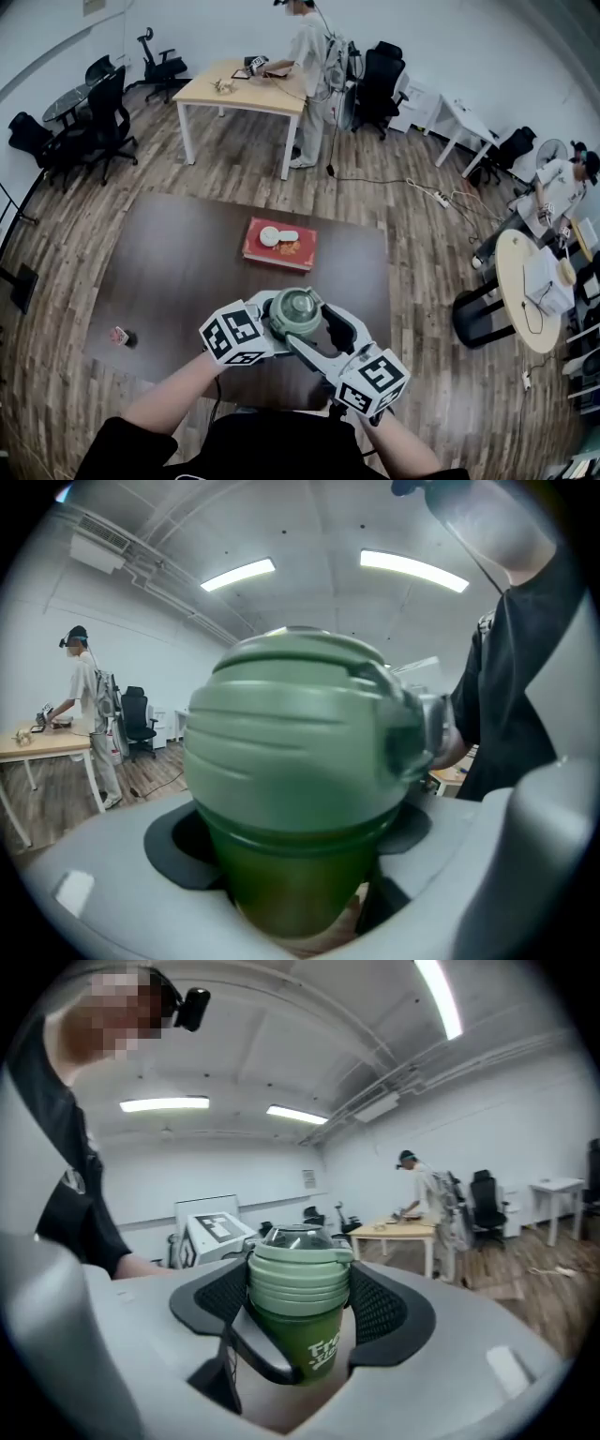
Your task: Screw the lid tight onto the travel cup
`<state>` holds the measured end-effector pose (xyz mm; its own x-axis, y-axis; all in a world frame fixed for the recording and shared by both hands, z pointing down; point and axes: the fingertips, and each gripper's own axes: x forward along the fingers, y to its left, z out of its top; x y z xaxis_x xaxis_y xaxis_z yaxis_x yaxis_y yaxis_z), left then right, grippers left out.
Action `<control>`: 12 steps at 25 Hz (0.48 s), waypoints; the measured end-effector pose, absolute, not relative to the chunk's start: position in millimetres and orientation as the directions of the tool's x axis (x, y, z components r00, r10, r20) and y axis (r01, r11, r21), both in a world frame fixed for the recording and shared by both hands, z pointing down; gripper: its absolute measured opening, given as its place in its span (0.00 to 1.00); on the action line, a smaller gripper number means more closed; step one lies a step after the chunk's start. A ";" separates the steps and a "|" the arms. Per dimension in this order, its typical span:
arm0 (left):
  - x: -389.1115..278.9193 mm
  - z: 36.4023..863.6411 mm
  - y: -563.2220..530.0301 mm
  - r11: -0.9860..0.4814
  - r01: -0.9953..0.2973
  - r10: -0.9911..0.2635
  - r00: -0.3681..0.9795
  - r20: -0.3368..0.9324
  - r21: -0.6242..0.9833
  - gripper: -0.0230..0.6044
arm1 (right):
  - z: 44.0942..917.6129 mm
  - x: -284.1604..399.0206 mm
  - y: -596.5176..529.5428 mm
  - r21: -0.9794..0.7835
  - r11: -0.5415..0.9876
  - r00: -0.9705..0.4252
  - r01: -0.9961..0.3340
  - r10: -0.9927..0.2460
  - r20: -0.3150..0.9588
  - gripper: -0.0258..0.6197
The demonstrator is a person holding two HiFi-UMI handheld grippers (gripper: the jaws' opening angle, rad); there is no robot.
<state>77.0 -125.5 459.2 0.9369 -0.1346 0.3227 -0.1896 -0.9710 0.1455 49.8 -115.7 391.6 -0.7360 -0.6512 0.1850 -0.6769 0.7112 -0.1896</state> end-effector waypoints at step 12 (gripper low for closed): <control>81.3 452.0 -131.0 -0.966 -0.198 -0.147 0.949 0.279 0.165 0.69 | 381.2 58.5 -111.5 -0.090 0.633 -0.639 -0.768 -0.754 0.149 0.62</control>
